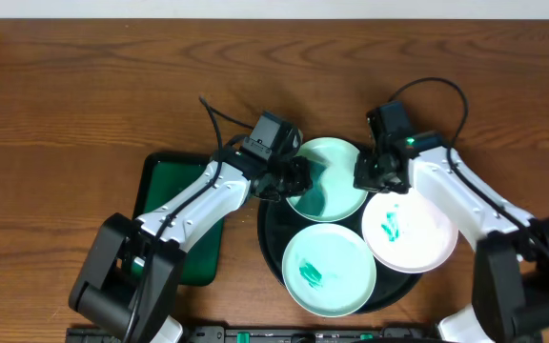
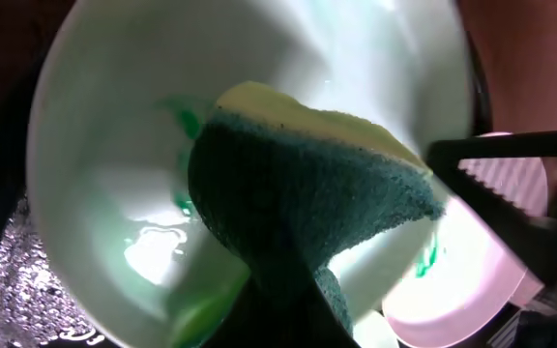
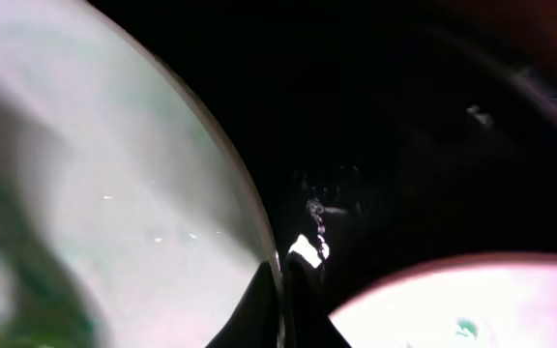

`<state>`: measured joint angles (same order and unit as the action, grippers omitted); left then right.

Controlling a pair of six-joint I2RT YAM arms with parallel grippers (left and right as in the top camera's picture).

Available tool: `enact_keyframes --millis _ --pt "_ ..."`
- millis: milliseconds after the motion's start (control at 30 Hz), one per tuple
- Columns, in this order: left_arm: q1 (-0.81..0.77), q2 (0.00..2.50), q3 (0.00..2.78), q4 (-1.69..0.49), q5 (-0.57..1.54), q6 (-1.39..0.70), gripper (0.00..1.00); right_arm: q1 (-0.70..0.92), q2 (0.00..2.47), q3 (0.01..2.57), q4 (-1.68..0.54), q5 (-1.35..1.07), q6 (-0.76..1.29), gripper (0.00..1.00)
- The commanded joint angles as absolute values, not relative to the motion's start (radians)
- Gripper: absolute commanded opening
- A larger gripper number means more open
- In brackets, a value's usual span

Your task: Clean dirty plates on tray and stack at the side

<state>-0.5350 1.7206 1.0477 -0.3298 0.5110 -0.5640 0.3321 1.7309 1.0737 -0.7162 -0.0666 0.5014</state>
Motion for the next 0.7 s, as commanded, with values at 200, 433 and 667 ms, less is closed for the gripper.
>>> enact_keyframes --millis 200,433,667 --pt "-0.538 1.793 1.087 -0.303 0.381 -0.476 0.07 0.369 1.797 1.052 -0.681 -0.107 0.49 0.01" --pt "-0.558 1.917 1.09 -0.241 0.473 -0.513 0.08 0.382 1.797 1.052 -0.683 -0.121 0.473 0.01" --pt "-0.6 1.927 1.095 -0.101 0.624 -0.617 0.07 0.388 1.797 1.052 -0.683 -0.125 0.47 0.01"
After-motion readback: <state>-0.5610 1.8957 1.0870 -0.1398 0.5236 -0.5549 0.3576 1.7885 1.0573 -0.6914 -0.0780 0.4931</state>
